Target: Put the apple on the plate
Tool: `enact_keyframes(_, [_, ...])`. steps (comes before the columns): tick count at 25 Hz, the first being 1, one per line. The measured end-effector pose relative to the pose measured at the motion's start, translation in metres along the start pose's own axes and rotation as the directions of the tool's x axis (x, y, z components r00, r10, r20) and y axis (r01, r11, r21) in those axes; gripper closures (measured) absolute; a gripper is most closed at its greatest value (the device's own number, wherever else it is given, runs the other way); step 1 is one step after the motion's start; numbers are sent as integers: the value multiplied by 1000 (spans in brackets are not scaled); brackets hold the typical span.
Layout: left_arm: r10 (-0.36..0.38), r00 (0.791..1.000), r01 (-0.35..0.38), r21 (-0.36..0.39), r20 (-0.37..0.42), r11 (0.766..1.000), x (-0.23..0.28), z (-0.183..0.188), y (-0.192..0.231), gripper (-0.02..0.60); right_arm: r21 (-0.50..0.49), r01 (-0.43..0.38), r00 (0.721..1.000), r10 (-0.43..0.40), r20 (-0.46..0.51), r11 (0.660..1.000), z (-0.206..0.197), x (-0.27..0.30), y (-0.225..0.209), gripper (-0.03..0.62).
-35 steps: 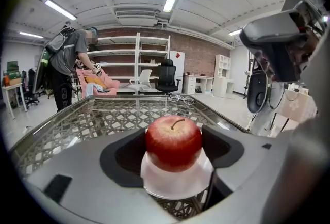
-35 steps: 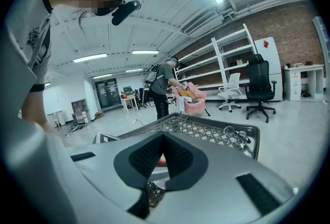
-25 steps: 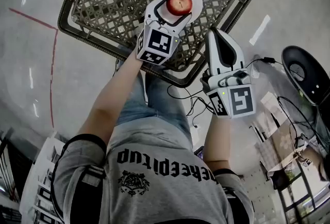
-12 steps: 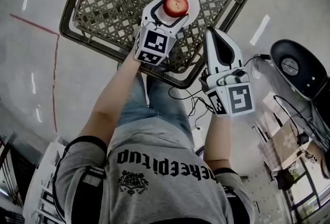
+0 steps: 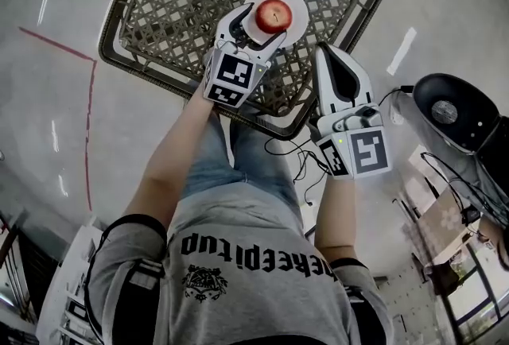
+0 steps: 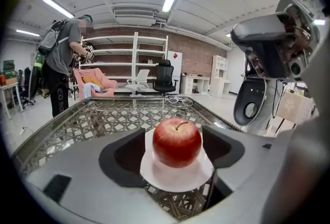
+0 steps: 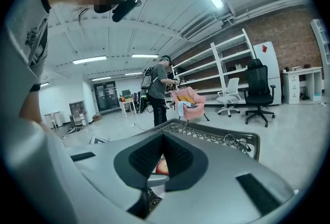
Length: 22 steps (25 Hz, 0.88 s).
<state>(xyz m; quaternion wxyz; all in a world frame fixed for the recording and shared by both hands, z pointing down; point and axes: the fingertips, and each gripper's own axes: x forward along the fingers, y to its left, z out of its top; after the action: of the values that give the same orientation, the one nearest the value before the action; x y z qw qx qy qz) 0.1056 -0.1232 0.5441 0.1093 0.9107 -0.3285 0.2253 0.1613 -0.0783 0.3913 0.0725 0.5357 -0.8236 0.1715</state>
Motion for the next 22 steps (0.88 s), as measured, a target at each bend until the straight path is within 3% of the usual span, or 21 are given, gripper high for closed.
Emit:
enact_keyframes(5, [-44, 998, 44, -2, 33, 999, -17, 14, -3, 203, -7, 13, 1000, -13, 18, 1000, 8, 0, 9, 585])
enact_keyframes(9, [-69, 996, 69, 5, 56, 998, -34, 31, -5, 320, 3, 26, 999, -26, 31, 1000, 15, -2, 19, 585])
enact_keyframes(12, [-97, 992, 97, 8, 83, 995, -48, 45, -8, 344, 5, 40, 998, -40, 38, 999, 20, -4, 28, 585])
enact_keyframes(22, [-178, 969, 171, 53, 170, 984, -93, 105, -15, 526, 7, 113, 991, -113, 78, 994, 49, -13, 50, 585])
